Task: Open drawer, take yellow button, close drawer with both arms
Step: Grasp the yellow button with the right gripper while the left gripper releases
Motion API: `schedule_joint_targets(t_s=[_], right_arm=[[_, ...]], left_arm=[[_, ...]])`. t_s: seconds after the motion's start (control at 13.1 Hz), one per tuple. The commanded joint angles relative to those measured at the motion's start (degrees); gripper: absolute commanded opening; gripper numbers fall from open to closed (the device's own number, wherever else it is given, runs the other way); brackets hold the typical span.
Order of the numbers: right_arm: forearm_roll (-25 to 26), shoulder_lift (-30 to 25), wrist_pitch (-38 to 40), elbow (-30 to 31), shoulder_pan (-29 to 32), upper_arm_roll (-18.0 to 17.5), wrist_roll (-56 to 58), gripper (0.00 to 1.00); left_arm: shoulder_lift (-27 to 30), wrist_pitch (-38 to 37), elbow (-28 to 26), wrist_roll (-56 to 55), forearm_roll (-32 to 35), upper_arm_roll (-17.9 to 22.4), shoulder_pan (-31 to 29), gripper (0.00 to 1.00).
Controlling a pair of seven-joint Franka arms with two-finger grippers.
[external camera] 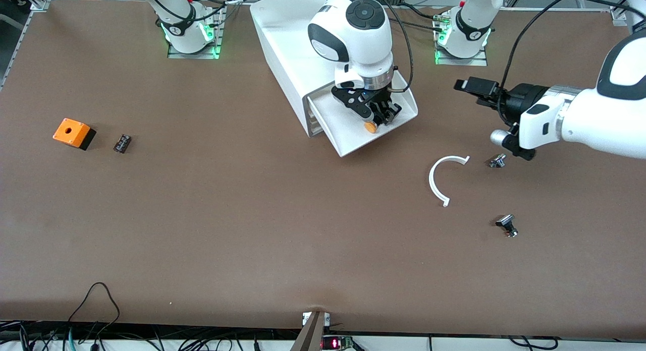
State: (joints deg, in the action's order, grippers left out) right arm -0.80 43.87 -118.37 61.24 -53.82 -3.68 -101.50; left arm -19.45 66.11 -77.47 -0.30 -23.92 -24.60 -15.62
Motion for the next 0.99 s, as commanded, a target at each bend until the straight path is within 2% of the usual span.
schedule_joint_targets(t_s=[0.0, 0.15, 0.38, 0.53, 0.61, 0.76, 0.91], right_arm=[[0.8, 1.13, 0.77, -2.35, -0.68, 0.69, -0.02, 0.0], [0.8, 0.61, 4.35, -2.35, 0.02, 0.87, 0.16, 0.0], [-0.52, -1.24, 7.44, -4.28, 5.02, -0.1, 2.96, 0.0], [-3.49, -2.29, 10.07, -6.12, 8.01, -0.01, 7.87, 0.0], [-4.64, -3.25, 11.04, -6.13, 9.76, -0.01, 11.03, 0.0], [-7.01, -4.93, 12.45, -6.13, 12.93, -0.01, 16.21, 0.0], [-7.73, -6.94, 16.39, -6.04, 15.83, 0.08, 26.03, 0.0]], left_arm=[[0.12, -0.9, 7.23, -1.28, 15.08, -0.36, 4.79, 1.0], [-0.84, -0.63, 8.73, -1.02, 16.45, 0.17, 5.17, 1.0], [-2.61, -0.63, 10.14, -1.01, 17.07, 0.96, 4.99, 1.0], [-2.52, -0.11, 10.06, -1.62, 17.41, 2.45, 4.99, 1.0], [-2.52, 0.33, 9.88, -3.81, 19.85, 2.63, 4.99, 1.0], [-0.95, 4.27, 9.01, -9.26, 21.72, 2.02, 5.08, 1.0], [2.91, 9.44, 4.02, -12.77, 22.34, 1.49, 6.12, 0.98]])
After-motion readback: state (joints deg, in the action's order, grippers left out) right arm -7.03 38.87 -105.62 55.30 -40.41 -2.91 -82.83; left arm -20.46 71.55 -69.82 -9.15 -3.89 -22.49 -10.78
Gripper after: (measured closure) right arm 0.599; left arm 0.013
